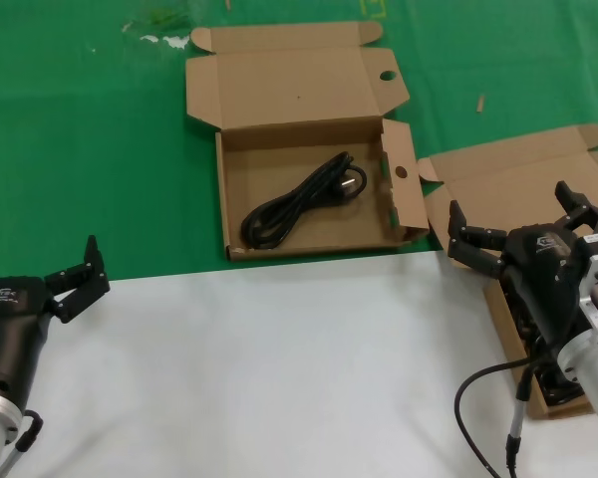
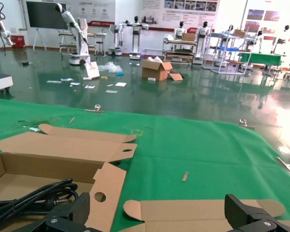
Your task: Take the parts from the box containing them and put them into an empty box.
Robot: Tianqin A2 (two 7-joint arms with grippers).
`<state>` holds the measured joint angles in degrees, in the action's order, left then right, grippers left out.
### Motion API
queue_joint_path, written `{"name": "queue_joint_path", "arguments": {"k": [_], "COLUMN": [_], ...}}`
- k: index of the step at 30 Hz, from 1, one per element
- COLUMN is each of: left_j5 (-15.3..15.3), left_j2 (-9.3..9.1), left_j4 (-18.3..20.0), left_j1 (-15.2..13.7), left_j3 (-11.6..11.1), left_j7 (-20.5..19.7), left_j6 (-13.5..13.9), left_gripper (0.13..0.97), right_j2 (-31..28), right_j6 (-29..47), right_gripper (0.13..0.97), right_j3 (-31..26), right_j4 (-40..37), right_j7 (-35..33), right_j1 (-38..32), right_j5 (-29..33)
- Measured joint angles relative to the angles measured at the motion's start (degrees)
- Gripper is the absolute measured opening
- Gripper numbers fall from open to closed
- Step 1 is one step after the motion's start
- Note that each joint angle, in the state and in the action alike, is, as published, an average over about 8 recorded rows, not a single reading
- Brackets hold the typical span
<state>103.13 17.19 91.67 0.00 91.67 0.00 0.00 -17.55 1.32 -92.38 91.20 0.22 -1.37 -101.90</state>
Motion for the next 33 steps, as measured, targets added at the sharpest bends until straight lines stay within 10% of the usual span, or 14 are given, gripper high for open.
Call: {"name": "queue_joint_path", "arguments": {"k": [33], "left_j5": [0.0], "left_j2": [0.0], "left_j4": [0.0], "left_j1": [0.0], "left_j3": [0.0], "left_j7": [0.01], "left_j6": [0.0], "left_gripper": [0.966], "right_j2": [0.0], "right_j6": [0.0], "right_gripper": [0.966], "right_j3": [0.0], "right_j4": [0.0], "right_j7": [0.0], "right_j1": [0.0], "right_j5": [0.0]}}
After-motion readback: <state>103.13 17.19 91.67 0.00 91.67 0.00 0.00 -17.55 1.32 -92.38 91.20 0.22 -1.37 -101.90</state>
